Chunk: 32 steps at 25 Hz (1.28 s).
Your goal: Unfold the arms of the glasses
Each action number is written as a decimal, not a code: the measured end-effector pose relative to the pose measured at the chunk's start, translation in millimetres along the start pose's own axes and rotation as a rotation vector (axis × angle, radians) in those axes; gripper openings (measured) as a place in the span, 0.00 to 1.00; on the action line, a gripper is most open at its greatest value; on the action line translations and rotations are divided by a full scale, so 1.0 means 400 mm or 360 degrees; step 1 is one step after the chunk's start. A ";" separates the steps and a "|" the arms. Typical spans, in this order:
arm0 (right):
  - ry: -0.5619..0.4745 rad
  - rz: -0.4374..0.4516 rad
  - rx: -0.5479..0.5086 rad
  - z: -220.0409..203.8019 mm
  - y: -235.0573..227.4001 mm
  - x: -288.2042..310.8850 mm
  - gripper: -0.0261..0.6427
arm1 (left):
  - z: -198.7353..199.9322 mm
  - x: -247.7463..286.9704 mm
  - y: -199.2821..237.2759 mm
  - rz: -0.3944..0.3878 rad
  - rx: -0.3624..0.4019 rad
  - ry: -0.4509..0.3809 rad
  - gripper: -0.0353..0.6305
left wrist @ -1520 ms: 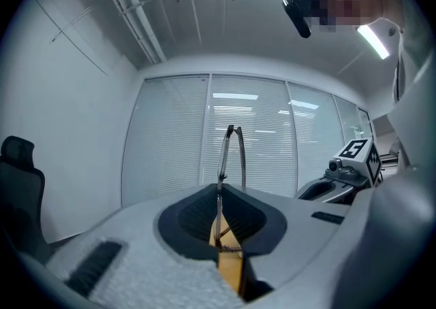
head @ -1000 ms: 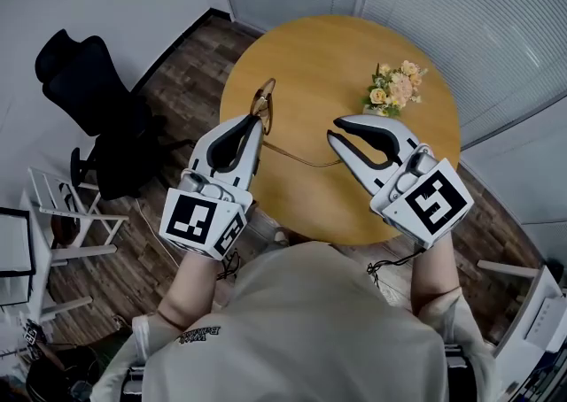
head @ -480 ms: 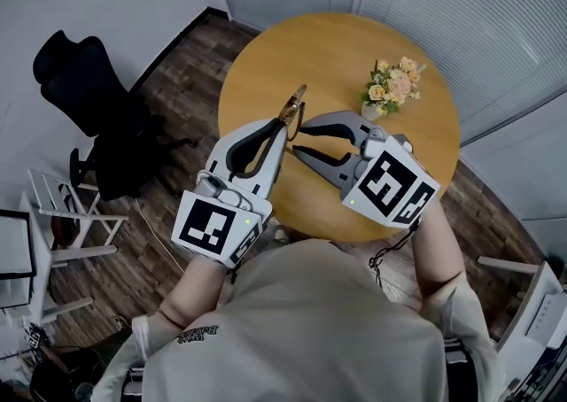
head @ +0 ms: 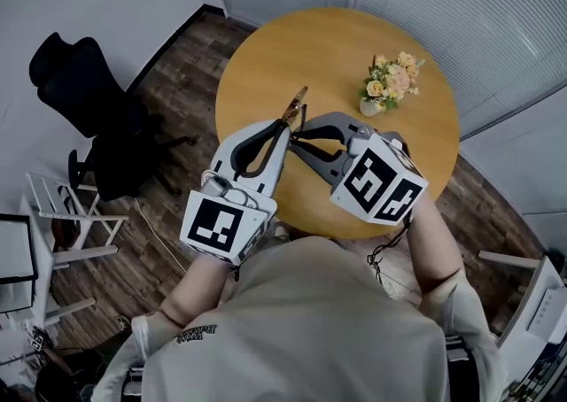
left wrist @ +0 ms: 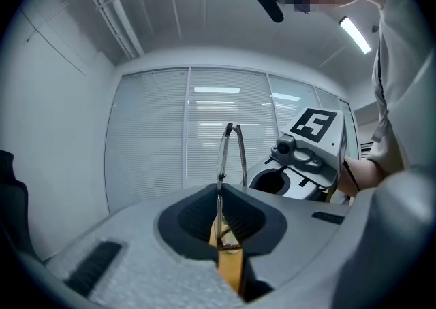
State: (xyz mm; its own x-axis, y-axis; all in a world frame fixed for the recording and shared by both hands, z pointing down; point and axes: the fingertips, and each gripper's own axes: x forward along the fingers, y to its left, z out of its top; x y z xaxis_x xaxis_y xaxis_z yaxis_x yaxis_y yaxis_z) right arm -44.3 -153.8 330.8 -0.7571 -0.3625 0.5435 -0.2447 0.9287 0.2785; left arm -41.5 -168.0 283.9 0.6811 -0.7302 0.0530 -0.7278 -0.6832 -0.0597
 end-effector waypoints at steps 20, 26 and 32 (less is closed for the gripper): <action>0.0030 -0.0299 0.0107 -0.081 -0.130 -0.137 0.10 | -0.094 0.033 0.156 0.0225 0.0133 0.0205 0.11; -0.0029 -0.0426 0.0115 -0.071 -0.183 -0.200 0.10 | -0.125 0.051 0.156 0.0202 0.0200 0.0288 0.11; -0.0138 -0.0464 0.0093 -0.037 -0.199 -0.221 0.10 | -0.147 0.068 0.164 0.0199 0.0089 0.0310 0.11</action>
State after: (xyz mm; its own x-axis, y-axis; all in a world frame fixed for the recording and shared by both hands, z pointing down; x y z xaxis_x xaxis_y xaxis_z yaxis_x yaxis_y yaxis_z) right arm 51.2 -196.9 272.4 -0.6982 -0.6087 0.3768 -0.4919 0.7903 0.3653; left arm -75.3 -232.6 339.9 0.5539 -0.7993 0.2329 -0.7961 -0.5904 -0.1326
